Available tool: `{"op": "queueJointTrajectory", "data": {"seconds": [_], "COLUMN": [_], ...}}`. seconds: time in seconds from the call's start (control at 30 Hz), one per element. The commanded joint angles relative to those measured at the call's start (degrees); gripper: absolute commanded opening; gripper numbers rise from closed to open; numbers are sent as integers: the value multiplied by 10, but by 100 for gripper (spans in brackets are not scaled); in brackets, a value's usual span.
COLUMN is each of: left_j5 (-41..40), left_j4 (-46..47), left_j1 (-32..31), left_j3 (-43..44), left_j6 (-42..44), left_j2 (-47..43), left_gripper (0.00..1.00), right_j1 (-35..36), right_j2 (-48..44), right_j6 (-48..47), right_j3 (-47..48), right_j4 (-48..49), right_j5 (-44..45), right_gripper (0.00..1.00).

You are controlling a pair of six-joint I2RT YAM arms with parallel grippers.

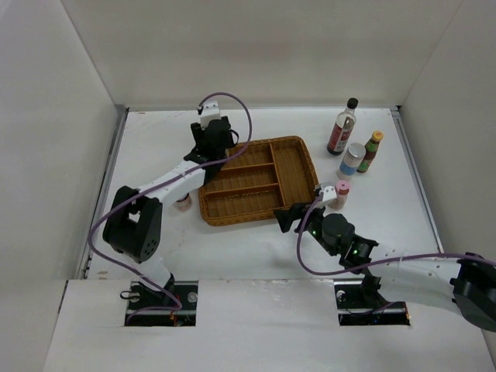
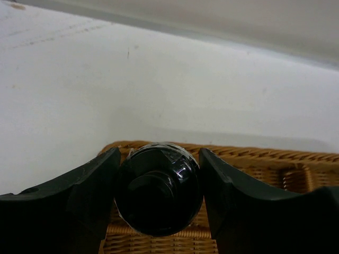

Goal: Organize the condiment bottles

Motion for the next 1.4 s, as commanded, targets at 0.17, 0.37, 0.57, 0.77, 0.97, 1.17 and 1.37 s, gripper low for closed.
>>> {"op": "queueJointTrajectory", "data": {"seconds": [0.17, 0.37, 0.57, 0.77, 0.97, 1.17, 1.37], "left_j5": [-9, -27, -27, -21, -24, -45, 4], "left_j4": [30, 41, 67, 115, 227, 242, 276], "left_j1": [-10, -12, -16, -45, -94, -139, -152], "left_j3": [22, -18, -51, -112, -249, -352, -433], "left_j6": [6, 8, 4, -2, -12, -26, -78], "left_j2": [41, 64, 44, -56, -202, -316, -360], "left_gripper": [38, 48, 79, 100, 100, 100, 100], "right_j1": [-8, -11, -11, -9, -4, -75, -211], "right_j2": [-7, -8, -11, -46, -89, -102, -41], "right_j6": [8, 8, 5, 3, 3, 37, 54], "right_j3": [-2, -2, -2, 22, 111, 141, 149], "right_j4": [36, 36, 38, -6, -170, -316, -365], "right_j5": [0, 3, 9, 49, 167, 289, 257], "right_gripper": [89, 89, 91, 88, 32, 68, 100]}}
